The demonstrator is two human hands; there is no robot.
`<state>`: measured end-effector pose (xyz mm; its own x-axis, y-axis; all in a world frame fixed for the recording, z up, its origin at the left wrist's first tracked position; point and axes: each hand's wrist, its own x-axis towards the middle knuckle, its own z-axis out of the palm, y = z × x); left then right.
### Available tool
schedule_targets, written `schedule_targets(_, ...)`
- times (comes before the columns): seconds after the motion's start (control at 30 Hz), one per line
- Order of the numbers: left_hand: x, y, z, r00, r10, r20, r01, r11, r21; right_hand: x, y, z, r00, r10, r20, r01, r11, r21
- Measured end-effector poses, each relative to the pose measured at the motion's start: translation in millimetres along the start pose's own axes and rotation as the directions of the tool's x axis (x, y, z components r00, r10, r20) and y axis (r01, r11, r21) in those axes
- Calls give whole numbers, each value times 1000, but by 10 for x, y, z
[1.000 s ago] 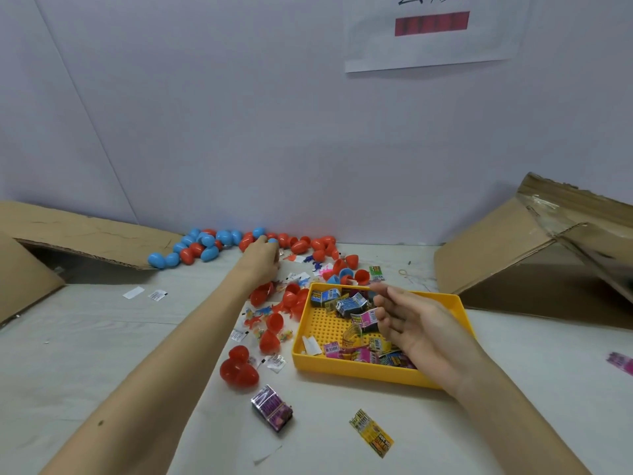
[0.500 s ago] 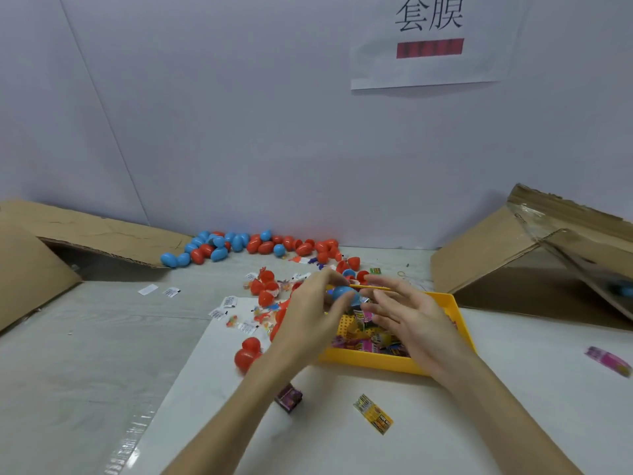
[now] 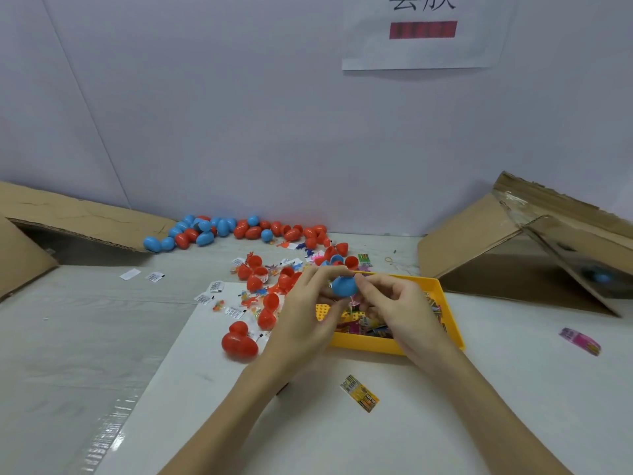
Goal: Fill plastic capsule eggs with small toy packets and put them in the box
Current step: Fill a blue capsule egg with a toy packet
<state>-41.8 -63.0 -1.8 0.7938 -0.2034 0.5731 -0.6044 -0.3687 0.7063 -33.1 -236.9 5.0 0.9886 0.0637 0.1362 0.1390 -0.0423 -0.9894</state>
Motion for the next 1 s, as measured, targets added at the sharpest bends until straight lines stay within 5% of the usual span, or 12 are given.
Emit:
schedule_targets(0.17,2,-17,-64,989,-105,-107,103,994,-25,38,-65,-123,994,33,-105,-17,989,145)
schedule_targets(0.27,4,-17,-98,985,-118,-128,122,992,24,43,-59,-351,947,-87,-310,22,978,-208)
schedule_targets(0.33,6,-18,-102,983,-106,-152,118,990,77,22,-33,-461,912,-220,-347,-5,839,-545)
schedule_targets(0.43,4,-13,-111,979,-136,-155,146,988,55,24,0,-497,931,-273,-240,3,666,-746)
schedule_targets(0.57,-4,57,-116,980,-131,-152,134,991,10,65,48,-420,990,-120,-76,-11,469,-883)
schedule_targets(0.87,-2,83,-109,974,-174,-145,177,984,8,93,112,-436,979,-142,-146,-33,594,-804)
schedule_targets(1.0,-7,83,-98,978,-165,-127,168,986,15,96,122,-419,987,-124,-105,-18,558,-830)
